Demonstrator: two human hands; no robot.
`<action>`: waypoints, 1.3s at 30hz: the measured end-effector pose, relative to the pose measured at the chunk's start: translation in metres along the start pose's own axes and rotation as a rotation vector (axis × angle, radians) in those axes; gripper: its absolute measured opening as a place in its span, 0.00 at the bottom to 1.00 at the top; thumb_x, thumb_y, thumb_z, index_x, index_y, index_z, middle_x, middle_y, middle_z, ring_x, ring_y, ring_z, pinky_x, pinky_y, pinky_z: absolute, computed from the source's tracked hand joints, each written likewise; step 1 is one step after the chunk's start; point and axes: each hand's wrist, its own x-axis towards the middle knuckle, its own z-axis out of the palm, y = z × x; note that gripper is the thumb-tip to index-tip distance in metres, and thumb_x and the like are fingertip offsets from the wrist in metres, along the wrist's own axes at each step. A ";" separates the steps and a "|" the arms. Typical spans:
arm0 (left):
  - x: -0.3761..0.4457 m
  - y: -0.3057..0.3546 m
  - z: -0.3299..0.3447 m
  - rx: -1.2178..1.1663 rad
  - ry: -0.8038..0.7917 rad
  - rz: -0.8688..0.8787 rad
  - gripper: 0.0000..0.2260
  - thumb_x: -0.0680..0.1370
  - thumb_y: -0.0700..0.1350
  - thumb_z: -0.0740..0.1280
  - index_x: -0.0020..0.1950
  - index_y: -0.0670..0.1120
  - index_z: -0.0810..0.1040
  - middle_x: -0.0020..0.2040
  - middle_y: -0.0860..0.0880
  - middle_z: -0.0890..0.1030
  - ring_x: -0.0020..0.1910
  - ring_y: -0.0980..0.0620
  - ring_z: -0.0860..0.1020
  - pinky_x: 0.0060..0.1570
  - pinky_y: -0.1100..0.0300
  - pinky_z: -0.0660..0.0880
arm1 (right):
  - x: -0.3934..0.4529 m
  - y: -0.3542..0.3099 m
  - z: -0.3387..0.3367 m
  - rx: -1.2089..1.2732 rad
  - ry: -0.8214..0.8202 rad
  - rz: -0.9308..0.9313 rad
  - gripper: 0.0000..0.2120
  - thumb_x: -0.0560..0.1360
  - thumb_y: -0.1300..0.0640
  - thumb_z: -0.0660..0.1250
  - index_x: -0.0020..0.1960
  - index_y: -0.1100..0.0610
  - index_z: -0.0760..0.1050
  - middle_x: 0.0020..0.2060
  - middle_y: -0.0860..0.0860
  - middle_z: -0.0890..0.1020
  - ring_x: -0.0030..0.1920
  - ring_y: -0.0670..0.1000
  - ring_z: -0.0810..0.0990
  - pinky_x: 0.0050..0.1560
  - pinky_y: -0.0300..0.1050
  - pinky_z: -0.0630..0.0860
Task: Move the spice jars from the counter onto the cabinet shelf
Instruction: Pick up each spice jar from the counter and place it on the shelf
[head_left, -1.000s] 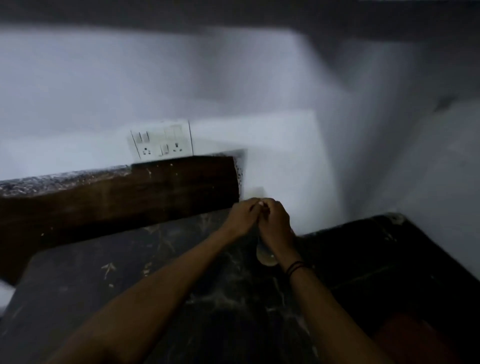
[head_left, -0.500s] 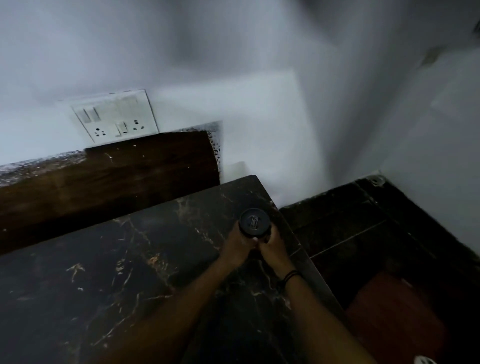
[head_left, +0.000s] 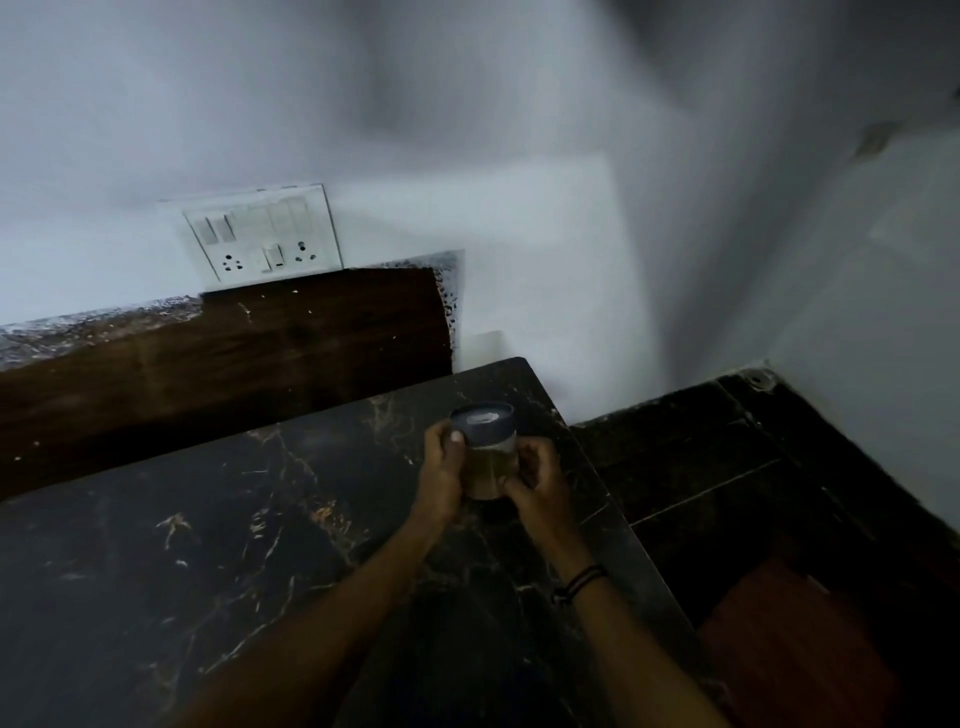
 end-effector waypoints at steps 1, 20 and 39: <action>-0.001 0.003 -0.002 -0.014 0.028 -0.008 0.16 0.85 0.50 0.54 0.70 0.43 0.67 0.64 0.42 0.76 0.55 0.51 0.80 0.47 0.65 0.80 | -0.003 -0.004 0.002 0.014 -0.023 -0.013 0.19 0.73 0.67 0.66 0.61 0.54 0.69 0.58 0.55 0.77 0.58 0.55 0.78 0.58 0.59 0.79; -0.065 0.021 -0.016 0.059 0.157 0.002 0.14 0.85 0.51 0.54 0.57 0.47 0.75 0.55 0.40 0.79 0.53 0.40 0.79 0.55 0.45 0.78 | -0.045 -0.019 0.021 0.084 -0.033 0.101 0.34 0.67 0.57 0.78 0.70 0.49 0.69 0.62 0.48 0.78 0.60 0.50 0.79 0.59 0.52 0.79; -0.043 0.142 0.000 -0.117 -0.047 0.153 0.12 0.82 0.47 0.58 0.60 0.47 0.77 0.52 0.45 0.84 0.49 0.49 0.84 0.45 0.56 0.81 | -0.028 -0.131 -0.003 0.099 0.097 -0.223 0.18 0.76 0.68 0.67 0.62 0.52 0.74 0.55 0.46 0.82 0.51 0.42 0.82 0.46 0.32 0.79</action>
